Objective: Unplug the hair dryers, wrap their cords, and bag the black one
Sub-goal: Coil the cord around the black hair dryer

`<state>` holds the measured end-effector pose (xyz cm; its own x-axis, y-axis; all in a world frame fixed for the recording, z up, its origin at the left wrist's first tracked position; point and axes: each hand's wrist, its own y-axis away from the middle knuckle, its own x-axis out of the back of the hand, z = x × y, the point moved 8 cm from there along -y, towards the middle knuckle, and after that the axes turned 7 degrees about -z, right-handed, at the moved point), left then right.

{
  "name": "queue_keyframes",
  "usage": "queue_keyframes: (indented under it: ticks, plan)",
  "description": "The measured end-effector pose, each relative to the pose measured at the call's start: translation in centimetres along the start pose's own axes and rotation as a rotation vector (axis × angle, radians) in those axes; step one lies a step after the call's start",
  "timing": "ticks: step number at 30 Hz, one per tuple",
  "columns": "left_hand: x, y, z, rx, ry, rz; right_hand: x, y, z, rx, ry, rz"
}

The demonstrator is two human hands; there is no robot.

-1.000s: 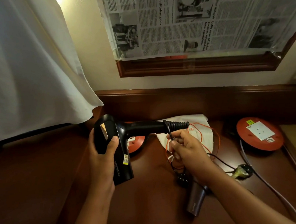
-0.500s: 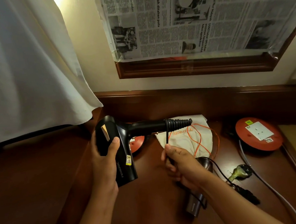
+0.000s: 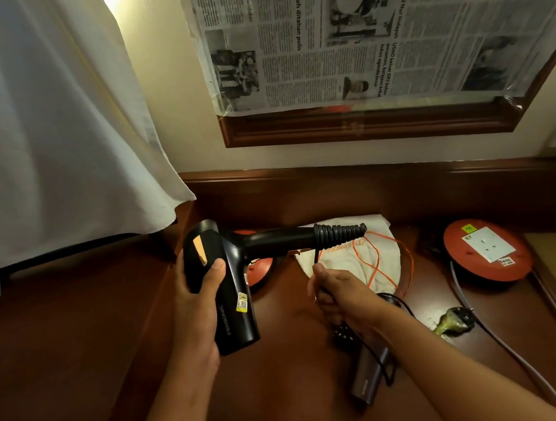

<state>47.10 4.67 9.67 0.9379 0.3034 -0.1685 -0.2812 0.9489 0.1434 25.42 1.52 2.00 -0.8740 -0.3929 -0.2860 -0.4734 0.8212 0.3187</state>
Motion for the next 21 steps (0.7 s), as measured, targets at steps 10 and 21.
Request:
queue_keyframes:
  ticks: [10, 21]
  plan:
    - [0.3, -0.2, 0.4, 0.024, -0.029, -0.065, 1.8, -1.7, -1.1, -0.05, -0.053, -0.067]
    - [0.1, -0.5, 1.7, 0.005, -0.077, -0.164, 4.0, -1.5, -7.1, -0.135, 0.733, 0.045]
